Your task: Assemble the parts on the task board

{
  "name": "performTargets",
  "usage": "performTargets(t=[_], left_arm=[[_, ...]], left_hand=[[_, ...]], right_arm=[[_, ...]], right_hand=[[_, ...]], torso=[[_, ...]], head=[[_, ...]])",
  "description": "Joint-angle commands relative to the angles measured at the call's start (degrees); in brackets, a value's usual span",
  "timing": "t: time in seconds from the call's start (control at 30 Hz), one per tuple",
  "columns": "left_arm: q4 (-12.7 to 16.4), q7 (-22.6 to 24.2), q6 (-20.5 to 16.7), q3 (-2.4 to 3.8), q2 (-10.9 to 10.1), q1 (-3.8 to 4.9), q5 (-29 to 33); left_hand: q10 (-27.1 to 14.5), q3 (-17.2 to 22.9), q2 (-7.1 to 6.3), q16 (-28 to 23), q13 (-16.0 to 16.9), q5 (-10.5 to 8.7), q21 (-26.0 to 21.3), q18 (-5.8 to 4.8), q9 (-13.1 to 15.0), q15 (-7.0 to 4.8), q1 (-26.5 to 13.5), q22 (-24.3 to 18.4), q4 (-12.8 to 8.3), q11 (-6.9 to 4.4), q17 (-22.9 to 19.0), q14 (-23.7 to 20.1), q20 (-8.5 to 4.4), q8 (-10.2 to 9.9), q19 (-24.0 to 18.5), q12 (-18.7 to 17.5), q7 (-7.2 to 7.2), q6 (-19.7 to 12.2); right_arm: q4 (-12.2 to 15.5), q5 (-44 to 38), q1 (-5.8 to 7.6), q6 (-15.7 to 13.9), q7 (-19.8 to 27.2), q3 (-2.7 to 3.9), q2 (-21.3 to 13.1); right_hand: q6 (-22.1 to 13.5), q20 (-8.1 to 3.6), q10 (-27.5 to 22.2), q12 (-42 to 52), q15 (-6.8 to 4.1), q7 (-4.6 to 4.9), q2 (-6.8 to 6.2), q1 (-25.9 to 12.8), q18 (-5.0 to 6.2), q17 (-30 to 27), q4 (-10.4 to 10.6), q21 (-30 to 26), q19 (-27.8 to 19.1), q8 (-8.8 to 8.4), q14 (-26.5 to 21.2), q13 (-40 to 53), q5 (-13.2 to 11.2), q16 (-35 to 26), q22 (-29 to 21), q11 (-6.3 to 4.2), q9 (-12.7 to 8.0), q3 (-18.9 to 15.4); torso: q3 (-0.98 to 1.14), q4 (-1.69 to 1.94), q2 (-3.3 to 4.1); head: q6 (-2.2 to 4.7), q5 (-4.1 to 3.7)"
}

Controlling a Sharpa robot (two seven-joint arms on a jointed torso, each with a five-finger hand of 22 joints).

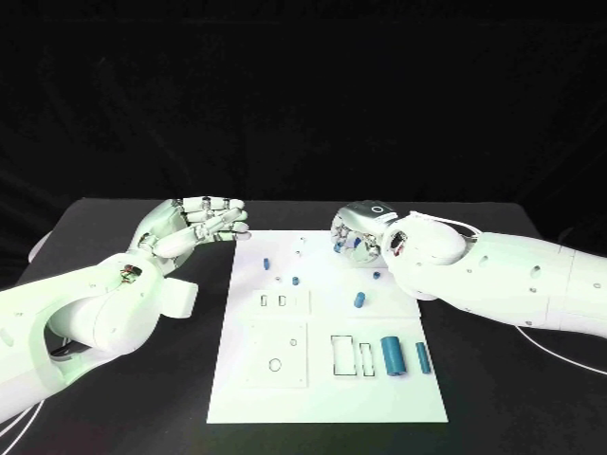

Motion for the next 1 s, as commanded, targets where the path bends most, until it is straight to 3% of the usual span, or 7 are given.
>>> performTargets(t=[0.03, 0.23, 0.53, 0.77, 1.0], left_arm=[[0.0, 0.3, 1.0, 0.06, 0.1, 0.12, 0.2], [-0.1, 0.3, 1.0, 0.06, 0.2, 0.14, 0.2], [-0.2, 0.4, 1.0, 0.06, 0.4, 0.17, 0.2], [-0.3, 0.4, 1.0, 0.06, 0.6, 0.22, 0.2], [-0.3, 0.4, 1.1, 0.06, 0.7, 0.42, 0.2]], left_hand=[[0.1, 0.3, -0.03, -0.3, 0.0, 0.19, -0.1, 0.14, -0.1, -0.01, -0.4, -0.1, -0.1, 0.18, 0.1, -0.5, -0.03, -0.3, -0.3, -0.3, 0.4, 0.0], [0.1, 0.3, -0.03, -0.3, 0.0, 0.19, -0.1, 0.14, -0.1, -0.01, -0.4, -0.1, -0.1, 0.18, 0.1, -0.5, -0.03, -0.3, -0.3, -0.3, 0.4, 0.0], [0.1, 0.3, -0.03, -0.3, 0.0, 0.19, -0.1, 0.14, -0.1, -0.01, -0.4, -0.1, -0.1, 0.18, 0.1, -0.5, -0.03, -0.3, -0.3, -0.3, 0.4, 0.0], [0.1, 0.5, 0.0, -0.4, 0.0, 0.19, -0.1, 0.13, -0.1, 0.04, -0.5, -0.1, -0.2, 0.22, 0.1, -0.6, 0.01, -0.3, -0.3, -0.4, 0.44, 0.0], [0.1, 0.5, 0.0, -0.4, 0.0, 0.19, -0.1, 0.13, -0.1, 0.04, -0.5, -0.1, -0.2, 0.22, 0.1, -0.6, 0.01, -0.3, -0.3, -0.4, 0.44, 0.0]], right_arm=[[0.3, -1.4, 0.19, -6.6, -0.9, 0.03, 0.7], [-0.8, -2.0, 0.32, -7.8, -2.0, 0.04, 2.5], [-5.0, -2.2, 0.08, -8.5, -2.3, 0.04, 6.6], [-8.2, -1.7, -0.65, -8.3, -1.7, 0.03, 9.3], [-10.0, -1.3, -1.3, -8.1, -1.2, 0.02, 10.8]], right_hand=[[0.4, 0.01, 0.7, 0.3, -0.3, -0.03, -0.2, -0.4, -1.04, 0.0, -0.3, 0.5, 0.5, 0.24, 2.7, 0.5, 0.2, 0.3, 4.2, -0.38, 0.1, 0.1], [0.5, 0.01, 0.8, 0.3, -0.31, -0.05, -0.24, -0.7, -1.05, 0.0, -0.4, 0.5, 0.5, 0.32, 2.7, 0.5, 0.1, 0.4, 4.2, -0.39, 0.2, 0.2], [0.5, 0.02, 0.8, 0.2, -0.3, -0.05, -0.28, -1.2, -1.07, 0.0, -0.4, 0.6, 0.6, 0.33, 2.7, 0.5, -0.2, 0.4, 4.4, -0.38, 0.3, 0.2], [0.4, 0.04, 0.8, 0.2, -0.28, -0.05, -0.31, -1.6, -1.06, 0.0, -0.4, 0.6, 0.6, 0.29, 2.7, 0.5, -0.4, 0.5, 4.4, -0.36, 0.4, 0.2], [0.2, 0.07, 0.6, 0.1, -0.25, -0.02, -0.41, -2.0, -1.04, 0.0, -0.4, 0.5, 0.5, 0.19, 2.7, 0.5, -0.6, 0.5, 4.3, -0.32, 0.4, 0.2]], torso=[[0.01, 0.02, 0.05], [0.03, 0.13, 0.12], [0.07, 0.24, 0.24], [-0.04, 0.32, 0.25], [-0.11, 0.64, 0.37]], head=[[0.24, 0.14], [0.39, 0.25], [0.42, 0.4], [0.21, 0.62], [0.14, 0.53]])
